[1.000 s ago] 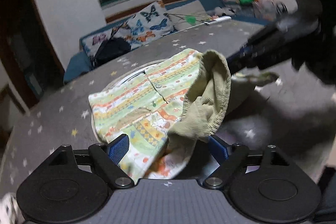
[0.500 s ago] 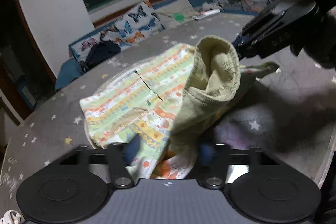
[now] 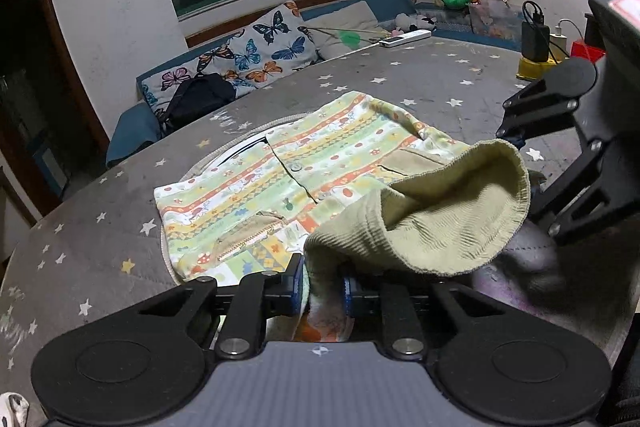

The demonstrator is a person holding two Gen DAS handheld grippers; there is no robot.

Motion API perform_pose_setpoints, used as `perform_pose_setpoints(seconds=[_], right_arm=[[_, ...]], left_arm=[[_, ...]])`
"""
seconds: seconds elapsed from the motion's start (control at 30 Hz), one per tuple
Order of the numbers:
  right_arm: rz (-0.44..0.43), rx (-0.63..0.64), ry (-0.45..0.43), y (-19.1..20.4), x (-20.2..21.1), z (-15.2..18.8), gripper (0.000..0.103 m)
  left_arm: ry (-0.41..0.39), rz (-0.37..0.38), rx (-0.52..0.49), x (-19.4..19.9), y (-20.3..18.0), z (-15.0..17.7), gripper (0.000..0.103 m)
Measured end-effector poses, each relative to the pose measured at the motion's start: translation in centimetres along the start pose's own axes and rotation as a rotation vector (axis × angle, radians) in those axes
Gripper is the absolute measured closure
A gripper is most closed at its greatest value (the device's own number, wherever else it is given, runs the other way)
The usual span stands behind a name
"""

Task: Fold clothes
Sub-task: 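Lift the hem and khaki piece with both grippers and fold them toward the collar, then release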

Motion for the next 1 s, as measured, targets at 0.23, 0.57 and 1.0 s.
perform_pose_setpoints(seconds=[0.23,0.57,1.0], right_arm=[[0.075,0.106,-0.002,1.1,-1.0,0.7,0.086],[0.003,0.037,0.010,1.2,0.7,0.5,0.098],[-0.218,-0.015,0.110,6.2,11.1,2.0,0.098]], left_arm=[[0.010,-0.041,-0.078,-0.3,-0.4,1.1,0.075],[0.044,0.028,-0.123,3.4,-2.1,2.9,0.086],[0.100,0.213,-0.122,13.1,-5.5,4.9,0.086]])
Point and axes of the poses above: each gripper's, at about its wrist camera, not at the fingertips, and x roughly against the way its jaws point, y to its left, z to its underside, the point moved 5 cm from there along -x, roughly the way its jaws point, and after that the axes turned 4 degrees about y, right-handed, at the moved point
